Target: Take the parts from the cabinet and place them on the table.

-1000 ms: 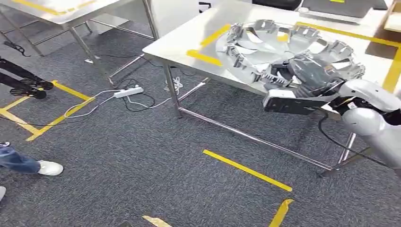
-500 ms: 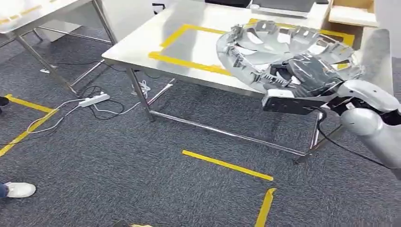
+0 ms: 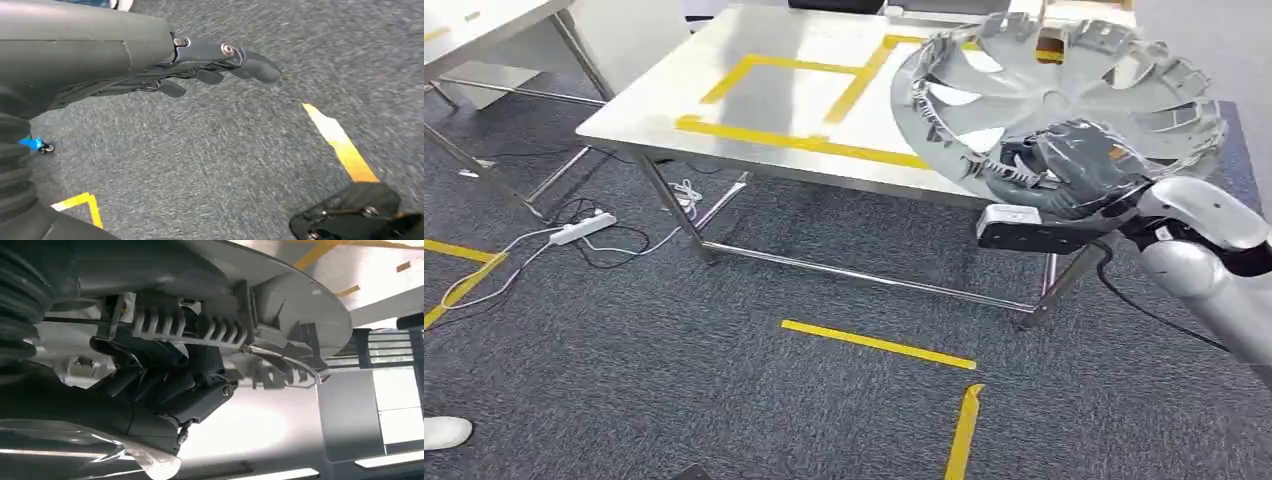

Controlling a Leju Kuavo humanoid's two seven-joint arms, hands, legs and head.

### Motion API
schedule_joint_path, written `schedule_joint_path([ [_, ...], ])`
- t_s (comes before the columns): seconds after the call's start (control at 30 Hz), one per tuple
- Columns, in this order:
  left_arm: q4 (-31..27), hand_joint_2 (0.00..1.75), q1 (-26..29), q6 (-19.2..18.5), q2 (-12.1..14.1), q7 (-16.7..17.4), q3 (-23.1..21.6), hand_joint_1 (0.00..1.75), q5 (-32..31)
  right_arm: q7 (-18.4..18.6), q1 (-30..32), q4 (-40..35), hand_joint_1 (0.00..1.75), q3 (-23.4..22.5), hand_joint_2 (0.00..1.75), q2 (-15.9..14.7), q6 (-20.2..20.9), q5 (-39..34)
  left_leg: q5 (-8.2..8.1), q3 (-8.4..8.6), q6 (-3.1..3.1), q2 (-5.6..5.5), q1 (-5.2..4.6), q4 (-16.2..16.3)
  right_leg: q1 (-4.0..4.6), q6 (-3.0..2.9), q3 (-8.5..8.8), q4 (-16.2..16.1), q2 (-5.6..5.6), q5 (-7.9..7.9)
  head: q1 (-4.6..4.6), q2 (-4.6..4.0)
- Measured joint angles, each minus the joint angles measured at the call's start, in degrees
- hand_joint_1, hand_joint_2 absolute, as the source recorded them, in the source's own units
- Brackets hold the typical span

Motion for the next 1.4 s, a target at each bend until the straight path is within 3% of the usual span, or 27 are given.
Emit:
schedule_joint_path([
  [0.1,0.0,1.75,0.2,-0.9,0.0,-0.8,-0.1,0.0,0.0,0.0,0.4,0.0,1.75,0.2,1.75,0.3,0.0,0.4,-5.59,-5.39,-0.21,-1.03,0.01,12.0,0.32,-0.64,0.0,0.0,0.39,-0.01,-0.11,0.0],
  [0.13,0.0,1.75,0.3,-1.1,0.0,-1.0,-0.1,0.0,0.0,-0.1,0.6,0.0,1.75,0.2,1.75,0.3,0.0,0.5,-6.35,-7.0,-0.1,-1.09,0.0,15.3,0.52,-0.78,-0.01,0.0,0.63,0.01,-0.15,0.0],
  [0.17,0.0,1.75,0.3,-1.2,0.0,-1.2,-0.1,0.0,0.0,-0.2,0.7,0.0,1.75,0.2,1.75,0.3,0.0,0.6,-5.57,-7.2,0.19,-1.11,-0.07,15.5,0.67,-0.79,0.03,0.0,0.85,0.0,-0.11,0.0],
  [0.2,0.0,1.75,0.3,-1.3,0.0,-1.3,-0.1,0.0,0.0,-0.2,0.7,0.0,1.75,0.2,1.75,0.3,0.0,0.6,-3.61,-6.29,0.62,-1.18,-0.22,13.2,0.84,-0.81,0.04,0.0,1.03,0.02,-0.13,0.0],
  [0.27,0.0,1.75,0.3,-1.3,0.1,-1.3,-0.1,0.0,0.0,-0.2,0.7,-0.1,1.75,0.2,1.75,0.3,0.0,0.6,1.29,-2.29,1.68,-1.55,-0.76,4.3,1.0,-0.84,0.07,0.0,1.33,0.05,-0.09,0.0],
  [0.3,0.0,1.75,0.3,-1.3,0.2,-1.3,-0.1,0.0,0.0,-0.2,0.7,-0.1,1.75,0.2,1.75,0.3,0.0,0.6,2.31,-0.45,2.39,-2.18,-1.23,0.0,0.91,-0.83,0.07,0.0,1.37,0.07,-0.11,0.0],
  [0.33,0.0,1.75,0.3,-1.5,0.3,-1.4,-0.1,0.0,0.0,-0.3,0.7,-0.1,1.75,0.2,1.75,0.3,0.0,0.6,1.86,0.18,2.54,-2.17,-1.19,-1.1,1.21,-0.64,-0.23,0.1,1.56,0.18,-0.04,0.0],
  [0.4,0.0,1.75,0.3,-2.6,0.5,-1.9,-0.1,0.0,0.2,-0.2,0.8,-0.1,1.75,0.2,1.75,0.3,0.0,0.7,1.74,0.15,2.53,-2.12,-1.56,-1.5,0.85,-0.13,-0.49,0.0,1.6,0.48,-0.04,0.0],
  [0.47,0.0,1.75,0.3,-3.7,0.5,-2.8,-0.1,0.0,0.3,-0.5,0.8,-0.1,1.75,-0.1,1.75,0.3,0.1,0.7,2.53,0.49,2.8,-1.9,-1.21,-2.8,1.08,0.47,-0.54,-0.3,1.69,0.64,-0.02,0.0],
  [0.5,0.0,1.75,0.2,-3.8,0.6,-3.0,-0.2,0.0,0.3,-0.5,0.9,0.0,1.75,-0.3,1.75,0.3,0.2,0.7,2.94,0.87,2.81,-1.66,-1.04,-3.3,0.98,0.52,-1.32,0.4,1.34,-0.32,0.0,0.0],
  [0.53,0.0,1.75,0.1,-3.9,0.6,-3.1,-0.3,0.0,0.1,-0.8,0.7,0.1,1.75,-0.3,1.75,0.5,0.4,0.9,3.13,0.87,3.02,-1.66,-0.91,-3.5,0.93,0.71,-2.25,2.6,0.97,-2.07,0.27,0.0],
  [0.6,0.0,1.75,0.1,-4.1,0.6,-3.1,-0.7,0.0,-0.1,-1.1,0.8,0.5,1.75,0.1,1.75,1.1,0.5,1.4,3.19,0.72,3.13,-1.56,-0.88,-3.5,0.7,1.14,-5.93,11.3,0.83,-6.1,0.26,0.0],
  [0.63,0.0,1.75,0.1,-4.1,0.6,-3.2,-0.9,0.0,-0.1,-1.1,1.0,0.8,1.75,0.4,1.75,1.4,0.5,1.7,3.19,0.68,3.12,-1.47,-0.85,-3.5,0.53,1.39,-7.59,15.0,0.8,-7.21,0.24,0.0],
  [0.67,0.0,1.75,0.1,-4.1,0.6,-3.3,-1.0,0.0,-0.2,-1.2,1.2,1.1,1.75,0.6,1.75,1.9,0.5,1.8,3.18,0.7,3.1,-1.45,-0.75,-3.5,0.39,1.63,-8.09,16.1,0.74,-6.95,0.24,0.0],
  [0.7,0.0,1.75,0.1,-4.1,0.6,-3.3,-1.2,0.0,-0.2,-1.2,1.3,1.2,1.75,0.8,1.75,2.2,0.4,1.9,3.14,0.74,3.04,-1.45,-0.61,-3.4,0.24,1.87,-7.19,14.5,0.64,-5.42,0.22,0.0],
  [0.77,0.0,1.75,0.0,-4.1,0.6,-3.3,-1.4,0.0,-0.3,-1.2,1.4,1.4,1.75,0.9,1.75,2.6,0.4,1.9,2.85,0.74,2.55,-1.46,-0.2,-3.0,-0.18,2.4,-2.59,5.6,0.18,-0.83,0.22,0.0],
  [0.8,0.0,1.75,0.0,-4.1,0.7,-3.3,-1.5,0.0,-0.3,-1.2,1.4,1.4,1.75,1.0,1.75,2.7,0.4,1.9,2.54,0.64,2.08,-1.49,-0.21,-2.6,-0.44,2.75,-0.45,1.1,-0.47,0.35,0.33,0.0],
  [0.83,0.0,1.75,0.0,-4.0,0.9,-3.3,-1.5,0.0,-0.4,-1.1,1.3,1.6,1.75,1.2,1.75,3.0,0.4,1.9,2.32,0.17,1.6,-1.52,-0.62,-2.1,0.11,2.62,0.84,0.3,-0.58,-0.84,0.37,0.0],
  [0.87,0.0,1.75,0.0,-4.0,0.9,-3.3,-1.6,0.0,-0.5,-1.2,1.4,1.6,1.75,1.3,1.75,3.2,0.3,2.0,2.34,-0.15,1.42,-1.54,-0.61,-1.8,-0.01,1.51,0.53,0.2,-0.34,-0.86,0.24,0.0],
  [1.0,0.0,1.75,0.0,-4.5,0.9,-3.5,-2.0,0.0,-0.7,-1.4,1.8,1.8,1.75,1.6,1.75,4.4,0.2,2.7,1.57,-0.41,0.51,-1.37,-0.4,-1.2,-0.11,-0.05,0.5,0.1,0.03,-0.71,0.28,0.0],
  [1.03,0.0,1.75,-0.1,-4.6,0.9,-3.6,-2.0,0.0,-0.8,-1.3,1.8,1.9,1.75,1.6,1.75,5.0,0.1,2.8,0.12,-1.22,0.27,-1.44,-0.32,1.0,-0.09,-0.4,0.6,0.1,0.13,-0.77,0.13,0.0],
  [1.1,0.0,1.75,-0.2,-4.6,0.9,-3.5,-2.1,0.0,-0.9,-1.4,1.8,2.0,1.75,1.8,1.75,6.1,0.0,3.0,-3.99,-5.32,-0.03,-1.49,-0.31,10.0,0.08,-0.79,0.64,0.2,0.48,-0.95,0.11,0.0],
  [1.17,0.0,1.75,-0.2,-4.6,0.9,-3.6,-2.4,0.0,-0.9,-1.5,1.8,2.1,1.75,2.2,1.75,6.8,-0.2,3.0,-5.25,-8.36,0.1,-1.5,-0.31,15.8,0.33,-0.94,0.79,0.2,0.8,-1.05,0.11,0.0],
  [1.23,0.0,1.75,-0.2,-4.6,0.9,-3.6,-2.5,0.0,-0.9,-1.5,1.7,2.1,1.75,2.4,1.75,7.3,-0.2,3.0,-1.59,-7.04,0.73,-1.56,-0.39,12.0,0.58,-1.13,1.12,0.2,0.97,-1.22,0.11,0.0],
  [1.3,0.0,1.75,-0.2,-4.6,1.1,-3.6,-2.5,0.0,-0.9,-1.5,1.6,2.1,1.75,2.5,1.75,7.5,-0.2,3.0,3.84,-2.96,1.58,-1.71,-0.81,2.1,0.64,-1.05,1.39,0.2,1.04,-1.44,0.13,0.0],
  [1.33,0.0,1.75,-0.2,-4.6,1.1,-3.6,-2.5,0.0,-0.9,-1.5,1.6,2.1,1.75,2.5,1.75,7.5,-0.2,3.0,3.5,-1.83,1.87,-2.03,-1.13,0.1,0.8,-0.92,1.26,0.1,1.06,-1.52,0.15,0.0],
  [1.4,0.0,1.75,-0.3,-4.7,1.1,-3.5,-2.5,0.0,-0.9,-1.5,1.6,2.2,1.75,2.6,1.75,7.5,-0.3,3.0,2.96,-1.66,1.91,-1.94,-1.22,-1.3,0.83,-0.5,0.73,0.2,1.08,-1.38,0.07,0.0],
])
